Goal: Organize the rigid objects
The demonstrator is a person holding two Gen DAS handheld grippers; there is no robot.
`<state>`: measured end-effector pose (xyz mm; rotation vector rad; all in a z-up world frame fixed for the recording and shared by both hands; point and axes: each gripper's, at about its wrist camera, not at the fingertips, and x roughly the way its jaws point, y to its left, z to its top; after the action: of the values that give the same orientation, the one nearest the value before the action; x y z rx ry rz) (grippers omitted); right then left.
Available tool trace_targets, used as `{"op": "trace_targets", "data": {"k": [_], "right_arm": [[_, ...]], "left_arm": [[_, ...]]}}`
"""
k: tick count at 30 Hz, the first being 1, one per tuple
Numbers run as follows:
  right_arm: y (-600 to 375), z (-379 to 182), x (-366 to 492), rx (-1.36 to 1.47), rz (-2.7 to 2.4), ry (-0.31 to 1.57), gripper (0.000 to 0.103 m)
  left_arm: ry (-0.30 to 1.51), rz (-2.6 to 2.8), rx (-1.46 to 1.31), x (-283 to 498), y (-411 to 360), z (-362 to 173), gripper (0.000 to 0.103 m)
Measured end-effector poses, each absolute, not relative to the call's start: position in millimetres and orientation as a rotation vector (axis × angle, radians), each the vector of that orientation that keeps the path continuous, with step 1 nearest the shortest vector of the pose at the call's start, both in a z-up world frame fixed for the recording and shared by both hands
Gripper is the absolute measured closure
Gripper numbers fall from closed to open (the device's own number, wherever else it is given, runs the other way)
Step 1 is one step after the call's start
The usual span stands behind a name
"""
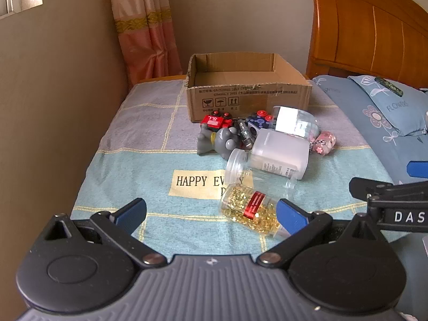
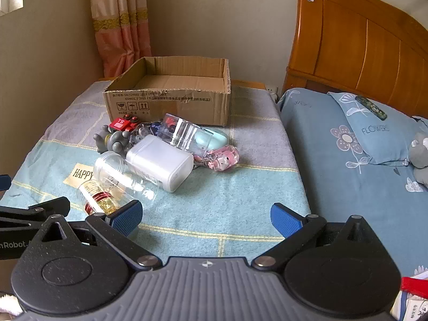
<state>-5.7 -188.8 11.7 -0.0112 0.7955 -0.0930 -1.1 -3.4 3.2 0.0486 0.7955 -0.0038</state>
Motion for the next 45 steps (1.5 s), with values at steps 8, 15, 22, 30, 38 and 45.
{"op": "trace_targets", "data": {"k": [8, 15, 22, 30, 38, 45], "right_arm": [[-189.9, 11.9, -5.6, -0.008, -0.098, 0.789, 0.0], [-190.7, 11.6, -7.2, -0.007, -0.099, 0.785, 0.0], [-190.8, 11.3, -7.6, -0.007, -0.103, 0.785, 0.0], [-193.3, 11.8, -8.7, -0.002, -0.106, 0.78, 0.0], [-193.5, 12.0, -8.2, -0.003, -0.108, 0.778, 0.0], [-194.2, 12.4, -8.8, -0.002, -0.11, 0.774, 0.0]], "left_arm": [[0.793, -0.006, 0.05, -2.0, -4.4, 4.9, 0.001], [0.792, -0.01, 0.048, -2.2, -4.4, 5.2, 0.001], [0.79, -0.014, 0.049, -2.4, -4.9, 5.1, 0.001], [0.787, -0.023, 0.054, -3.4, -6.1, 3.5, 0.001], [0.784, -0.049, 0.068, -3.5, -8.4, 3.2, 0.001], [0.781, -0.06, 0.071, -3.7, -9.1, 3.4, 0.001]]}}
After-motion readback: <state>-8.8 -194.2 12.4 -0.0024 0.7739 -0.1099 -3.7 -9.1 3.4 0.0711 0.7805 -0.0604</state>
